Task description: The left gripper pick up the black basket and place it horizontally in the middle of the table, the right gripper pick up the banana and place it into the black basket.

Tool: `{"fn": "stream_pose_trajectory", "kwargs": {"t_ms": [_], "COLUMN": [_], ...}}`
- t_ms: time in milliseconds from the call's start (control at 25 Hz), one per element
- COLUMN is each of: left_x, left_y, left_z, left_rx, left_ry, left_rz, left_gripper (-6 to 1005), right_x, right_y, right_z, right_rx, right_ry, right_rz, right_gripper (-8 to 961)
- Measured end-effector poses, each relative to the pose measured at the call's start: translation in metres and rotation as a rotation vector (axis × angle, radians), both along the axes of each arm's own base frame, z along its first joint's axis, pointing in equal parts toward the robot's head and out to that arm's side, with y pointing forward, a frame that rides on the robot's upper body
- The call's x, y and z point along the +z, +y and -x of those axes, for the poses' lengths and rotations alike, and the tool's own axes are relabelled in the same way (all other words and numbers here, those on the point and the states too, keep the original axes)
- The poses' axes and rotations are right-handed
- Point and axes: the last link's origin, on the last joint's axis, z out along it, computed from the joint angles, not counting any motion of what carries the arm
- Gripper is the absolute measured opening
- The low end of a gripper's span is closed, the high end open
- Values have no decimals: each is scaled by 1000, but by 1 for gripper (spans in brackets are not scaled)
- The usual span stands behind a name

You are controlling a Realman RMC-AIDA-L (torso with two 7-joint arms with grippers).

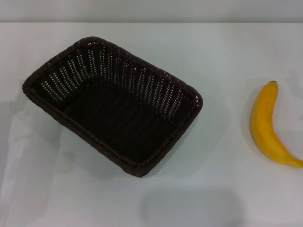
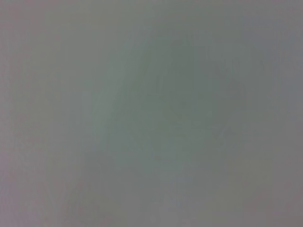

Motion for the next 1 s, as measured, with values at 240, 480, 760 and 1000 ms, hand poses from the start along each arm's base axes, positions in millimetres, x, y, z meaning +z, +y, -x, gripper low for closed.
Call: {"fn": "stream_pose_trajectory", "kwargs": {"t_ms": [240,480,760,1000], "left_x": [2,-1,9,47], "left_y": [4,7,15,54], "left_z": [0,3,12,14], "left_rx": [17,50,73,-6], "left_ry": [-12,-37,-156,-272], "left_rz": [-18,-12,-8,265], "left_gripper": [880,877,871,867], "right_x": [4,6,5,4], "right_y": [3,6,11,10], "right_z": [1,3,6,7], "right_rx": [-1,-1,5,10], "right_ry": [11,20,22,24], "right_rz": [-24,-39,-36,-37], "right_gripper": [869,869,869,869]}}
